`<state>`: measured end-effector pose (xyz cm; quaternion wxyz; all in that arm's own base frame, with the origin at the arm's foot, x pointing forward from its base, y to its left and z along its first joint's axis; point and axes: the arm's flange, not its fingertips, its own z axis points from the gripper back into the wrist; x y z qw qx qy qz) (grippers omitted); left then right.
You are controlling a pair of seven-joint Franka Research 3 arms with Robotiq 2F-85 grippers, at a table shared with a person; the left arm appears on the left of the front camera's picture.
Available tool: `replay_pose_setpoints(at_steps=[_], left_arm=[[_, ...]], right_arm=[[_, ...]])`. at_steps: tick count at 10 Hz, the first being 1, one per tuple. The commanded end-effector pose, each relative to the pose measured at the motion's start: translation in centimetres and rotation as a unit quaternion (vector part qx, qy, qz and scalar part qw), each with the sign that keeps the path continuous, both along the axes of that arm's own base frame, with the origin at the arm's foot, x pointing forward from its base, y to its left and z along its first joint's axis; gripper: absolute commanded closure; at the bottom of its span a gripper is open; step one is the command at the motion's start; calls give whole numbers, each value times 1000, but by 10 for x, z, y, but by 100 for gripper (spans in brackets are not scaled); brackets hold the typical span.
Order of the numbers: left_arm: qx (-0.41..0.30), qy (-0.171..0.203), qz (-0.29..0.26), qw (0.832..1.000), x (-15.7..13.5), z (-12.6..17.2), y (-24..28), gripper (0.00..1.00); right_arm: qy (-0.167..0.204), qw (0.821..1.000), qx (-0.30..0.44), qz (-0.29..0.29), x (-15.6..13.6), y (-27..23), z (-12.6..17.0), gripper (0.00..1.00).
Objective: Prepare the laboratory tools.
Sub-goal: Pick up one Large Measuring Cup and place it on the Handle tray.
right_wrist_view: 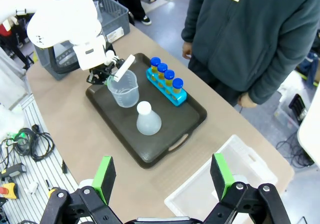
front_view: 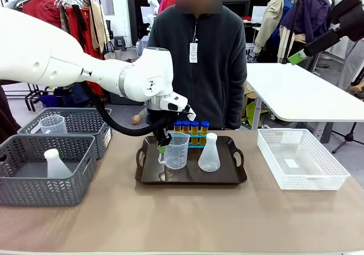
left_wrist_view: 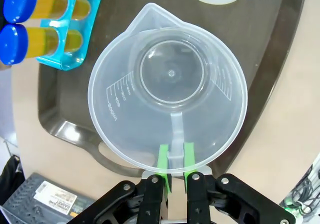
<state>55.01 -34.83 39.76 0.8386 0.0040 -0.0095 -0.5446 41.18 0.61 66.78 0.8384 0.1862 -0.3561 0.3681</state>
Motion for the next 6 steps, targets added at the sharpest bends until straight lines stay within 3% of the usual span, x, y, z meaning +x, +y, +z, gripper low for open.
replay_pose_setpoints(at_steps=[1, 2, 3, 6], left_arm=[[2, -9, 12, 1000, -7, -5, 9, 100], [4, -4, 13, 1000, -6, -8, 9, 100], [5, -9, 13, 1000, -7, -5, 10, 90], [2, -26, 20, 999, -13, 13, 14, 31]], right_arm=[[-4, 1000, 14, 7, 1, 1, 1, 0], [-4, 1000, 14, 7, 1, 1, 1, 0], [-4, 1000, 14, 7, 1, 1, 1, 0], [-4, 1000, 14, 7, 1, 1, 1, 0]])
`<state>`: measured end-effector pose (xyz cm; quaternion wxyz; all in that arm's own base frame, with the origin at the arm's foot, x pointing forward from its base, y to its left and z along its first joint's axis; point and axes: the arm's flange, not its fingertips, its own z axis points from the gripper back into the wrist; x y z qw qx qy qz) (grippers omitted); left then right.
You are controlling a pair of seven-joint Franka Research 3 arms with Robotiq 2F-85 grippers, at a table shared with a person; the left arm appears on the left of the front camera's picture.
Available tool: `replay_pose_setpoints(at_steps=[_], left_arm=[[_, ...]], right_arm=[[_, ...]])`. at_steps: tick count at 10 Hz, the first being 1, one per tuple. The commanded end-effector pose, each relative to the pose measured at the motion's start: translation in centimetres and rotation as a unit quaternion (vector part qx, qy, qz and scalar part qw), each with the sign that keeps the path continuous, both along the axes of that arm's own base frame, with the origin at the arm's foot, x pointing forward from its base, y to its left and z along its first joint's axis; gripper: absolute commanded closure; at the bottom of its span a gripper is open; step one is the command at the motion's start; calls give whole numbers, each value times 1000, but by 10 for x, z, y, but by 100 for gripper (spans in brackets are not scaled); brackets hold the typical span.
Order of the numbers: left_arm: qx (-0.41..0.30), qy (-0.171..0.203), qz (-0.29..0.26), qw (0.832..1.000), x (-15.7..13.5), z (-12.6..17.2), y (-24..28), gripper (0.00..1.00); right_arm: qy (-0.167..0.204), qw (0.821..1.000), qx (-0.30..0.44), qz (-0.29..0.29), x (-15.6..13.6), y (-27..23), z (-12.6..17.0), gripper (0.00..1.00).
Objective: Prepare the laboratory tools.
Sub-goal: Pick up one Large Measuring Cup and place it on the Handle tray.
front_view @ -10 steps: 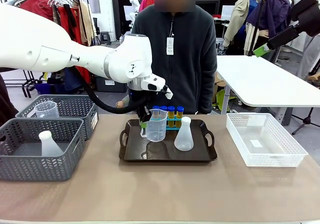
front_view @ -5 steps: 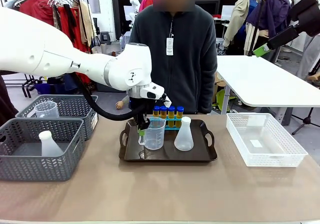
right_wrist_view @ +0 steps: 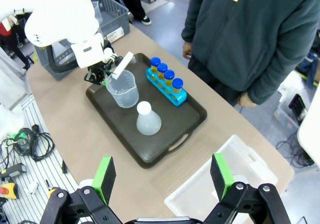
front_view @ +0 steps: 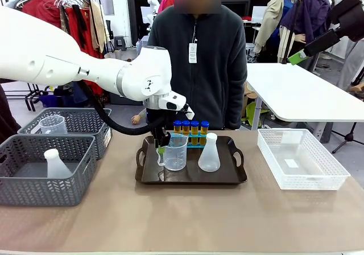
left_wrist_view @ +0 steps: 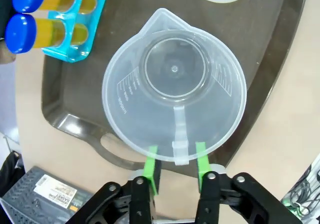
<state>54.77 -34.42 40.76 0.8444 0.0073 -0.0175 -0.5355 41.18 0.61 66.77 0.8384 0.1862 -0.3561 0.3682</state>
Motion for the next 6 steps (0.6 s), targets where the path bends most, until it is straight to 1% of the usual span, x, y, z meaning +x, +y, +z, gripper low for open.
replay_pose_setpoints(at_steps=[1, 2, 4, 6], left_arm=[[-1, -17, 10, 1000, -12, 7, 12, 12], [-7, -17, 13, 1000, -15, 14, 15, 0], [-37, -13, 18, 999, -19, 31, 22, 0], [-48, -18, 16, 999, -25, 44, 27, 0]], right_arm=[[-5, 1000, 14, 7, 1, 0, 1, 0], [-5, 1000, 14, 7, 1, 0, 1, 0], [-5, 1000, 14, 7, 1, 0, 1, 0], [-5, 1000, 14, 7, 1, 0, 1, 0]])
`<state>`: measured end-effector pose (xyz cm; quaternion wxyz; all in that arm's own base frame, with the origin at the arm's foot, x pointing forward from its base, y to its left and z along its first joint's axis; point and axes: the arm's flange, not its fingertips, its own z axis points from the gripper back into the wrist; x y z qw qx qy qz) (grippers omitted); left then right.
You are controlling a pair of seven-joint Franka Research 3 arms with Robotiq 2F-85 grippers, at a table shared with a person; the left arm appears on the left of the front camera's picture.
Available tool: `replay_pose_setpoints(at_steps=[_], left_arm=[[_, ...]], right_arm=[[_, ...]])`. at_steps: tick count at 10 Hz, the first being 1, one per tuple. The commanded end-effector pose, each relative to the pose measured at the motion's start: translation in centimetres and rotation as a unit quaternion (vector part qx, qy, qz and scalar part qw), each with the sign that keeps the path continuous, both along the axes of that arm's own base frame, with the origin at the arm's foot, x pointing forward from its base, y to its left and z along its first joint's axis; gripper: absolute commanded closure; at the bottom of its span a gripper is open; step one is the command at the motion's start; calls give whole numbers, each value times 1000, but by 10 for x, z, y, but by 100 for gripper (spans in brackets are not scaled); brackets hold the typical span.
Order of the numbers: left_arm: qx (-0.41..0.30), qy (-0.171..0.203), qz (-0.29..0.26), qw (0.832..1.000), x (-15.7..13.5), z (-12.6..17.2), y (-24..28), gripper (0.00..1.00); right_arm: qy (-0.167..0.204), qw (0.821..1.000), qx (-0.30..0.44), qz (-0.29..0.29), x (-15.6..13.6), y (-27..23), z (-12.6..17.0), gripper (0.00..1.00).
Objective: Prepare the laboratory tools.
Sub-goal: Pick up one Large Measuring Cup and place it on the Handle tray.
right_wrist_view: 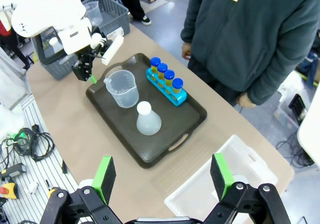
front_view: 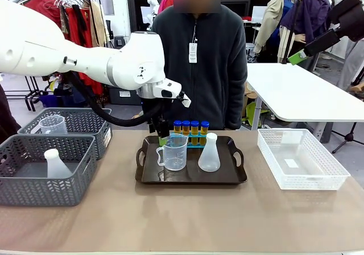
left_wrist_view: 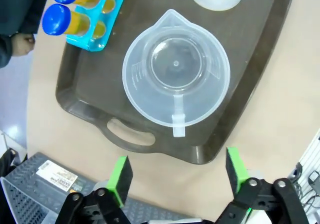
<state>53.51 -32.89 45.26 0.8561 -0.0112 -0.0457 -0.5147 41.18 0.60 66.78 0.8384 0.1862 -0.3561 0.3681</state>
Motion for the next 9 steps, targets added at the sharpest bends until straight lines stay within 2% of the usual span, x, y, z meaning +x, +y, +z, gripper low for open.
replay_pose_setpoints(at_steps=[1, 4, 6, 9], left_arm=[[-30, -5, -12, 999, -15, 3, 12, 0], [-44, -14, -13, 999, -20, 12, 16, 0], [-28, -9, -5, 1000, -10, 17, 4, 0], [-28, -9, -5, 1000, -10, 17, 4, 0]], right_arm=[[-5, 1000, 14, 7, 1, 1, 1, 0], [-5, 1000, 14, 7, 1, 1, 1, 0], [-5, 1000, 14, 7, 1, 1, 1, 0], [-5, 1000, 14, 7, 1, 1, 1, 0]])
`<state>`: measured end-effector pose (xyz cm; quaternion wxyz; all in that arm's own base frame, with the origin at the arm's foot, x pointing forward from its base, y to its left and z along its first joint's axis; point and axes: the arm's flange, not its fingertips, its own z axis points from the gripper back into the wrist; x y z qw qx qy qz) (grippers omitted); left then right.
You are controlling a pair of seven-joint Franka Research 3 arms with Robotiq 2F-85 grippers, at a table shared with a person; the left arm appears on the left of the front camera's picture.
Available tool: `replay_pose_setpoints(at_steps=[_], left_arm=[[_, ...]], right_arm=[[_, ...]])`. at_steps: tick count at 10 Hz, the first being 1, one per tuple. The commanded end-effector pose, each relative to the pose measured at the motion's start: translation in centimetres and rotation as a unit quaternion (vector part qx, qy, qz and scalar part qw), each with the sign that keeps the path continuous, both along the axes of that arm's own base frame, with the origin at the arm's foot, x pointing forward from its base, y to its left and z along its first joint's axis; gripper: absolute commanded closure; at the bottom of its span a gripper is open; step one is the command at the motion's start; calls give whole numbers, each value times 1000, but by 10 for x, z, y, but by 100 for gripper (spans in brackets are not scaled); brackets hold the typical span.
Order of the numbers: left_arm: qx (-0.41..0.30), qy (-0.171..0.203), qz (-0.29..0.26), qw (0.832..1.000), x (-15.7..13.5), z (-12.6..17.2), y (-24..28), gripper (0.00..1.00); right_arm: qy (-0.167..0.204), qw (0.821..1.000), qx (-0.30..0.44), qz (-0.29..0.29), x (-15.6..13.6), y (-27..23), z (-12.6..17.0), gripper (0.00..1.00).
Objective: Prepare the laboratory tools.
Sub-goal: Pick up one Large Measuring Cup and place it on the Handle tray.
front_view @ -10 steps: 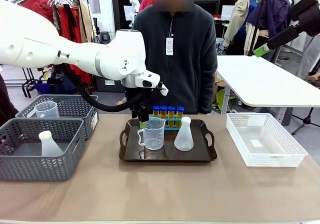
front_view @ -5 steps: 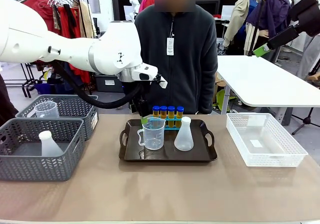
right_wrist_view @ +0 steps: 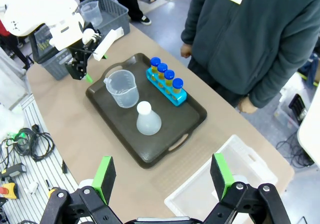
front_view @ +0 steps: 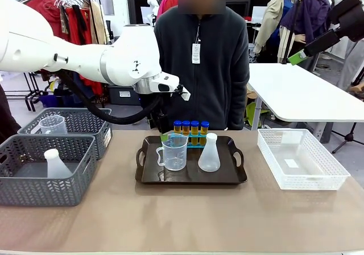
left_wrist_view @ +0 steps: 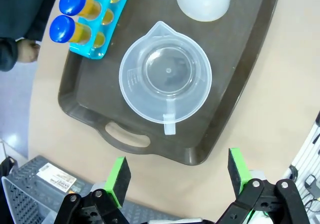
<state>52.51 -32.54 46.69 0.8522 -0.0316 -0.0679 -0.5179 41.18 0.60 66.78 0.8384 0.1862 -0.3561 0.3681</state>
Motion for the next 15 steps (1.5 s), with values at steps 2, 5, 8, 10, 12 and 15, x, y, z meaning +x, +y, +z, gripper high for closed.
replay_pose_setpoints(at_steps=[2, 5, 8, 10, 12, 15], left_arm=[[1, 0, 0, 1000, 0, 3, 0, 0], [-23, 9, -3, 1000, -4, 15, 9, 0], [-107, -6, -7, 994, -14, 62, 35, 0], [-135, -31, -19, 990, -19, 95, 53, 0], [-158, -68, -46, 984, -34, 140, 75, 0], [-152, -120, -73, 978, -43, 194, 101, 0]], right_arm=[[-5, 1000, 14, 7, 1, 1, 1, 0], [-5, 1000, 14, 7, 1, 1, 1, 0], [-5, 1000, 14, 7, 1, 1, 1, 0], [-5, 1000, 14, 7, 1, 1, 1, 0], [-5, 1000, 14, 7, 1, 1, 1, 0], [-5, 1000, 14, 7, 1, 1, 1, 0]])
